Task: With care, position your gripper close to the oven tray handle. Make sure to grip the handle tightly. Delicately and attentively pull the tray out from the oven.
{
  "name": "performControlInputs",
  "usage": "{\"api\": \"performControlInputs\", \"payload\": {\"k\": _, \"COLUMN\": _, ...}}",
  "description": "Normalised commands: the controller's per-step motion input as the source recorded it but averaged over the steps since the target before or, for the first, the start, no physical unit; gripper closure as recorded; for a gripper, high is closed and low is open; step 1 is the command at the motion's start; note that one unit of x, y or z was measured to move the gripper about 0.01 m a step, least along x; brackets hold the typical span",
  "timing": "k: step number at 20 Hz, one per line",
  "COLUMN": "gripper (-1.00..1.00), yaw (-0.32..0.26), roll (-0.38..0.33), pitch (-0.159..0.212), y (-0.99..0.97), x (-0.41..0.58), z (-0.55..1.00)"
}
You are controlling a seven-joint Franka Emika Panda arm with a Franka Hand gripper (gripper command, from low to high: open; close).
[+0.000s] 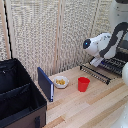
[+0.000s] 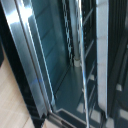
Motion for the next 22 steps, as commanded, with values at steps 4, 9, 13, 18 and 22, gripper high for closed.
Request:
{"api": "performControlInputs", "payload": {"k": 4, "gripper": -1.0, "yaw": 0.068, "roll": -0.083, "pitch": 0.033, "y": -0.33, "x": 0.094, "z": -0.03}}
{"api": "performControlInputs", "payload": {"k": 9, "gripper": -1.0, "yaw": 0.076, "roll": -0.099, "pitch": 0.026, "y": -0.14, "x": 0.033, "z": 0.0}}
{"api": "performControlInputs", "payload": {"k": 13, "gripper": -1.0, "yaw": 0.053, "roll": -0.211, "pitch": 0.002, "y": 0.07, "x": 0.0, "z": 0.0}}
{"api": "performControlInputs", "payload": {"k": 18, "gripper": 1.0, "yaw": 0.049, "roll": -0.215, "pitch": 0.03, "y": 0.08, "x": 0.0, "z": 0.0}}
{"api": "performControlInputs", "payload": {"k": 22, "gripper": 1.0, "yaw": 0.057, "roll": -0.066, "pitch": 0.103, "y": -0.16, "x": 0.149, "z": 0.01}}
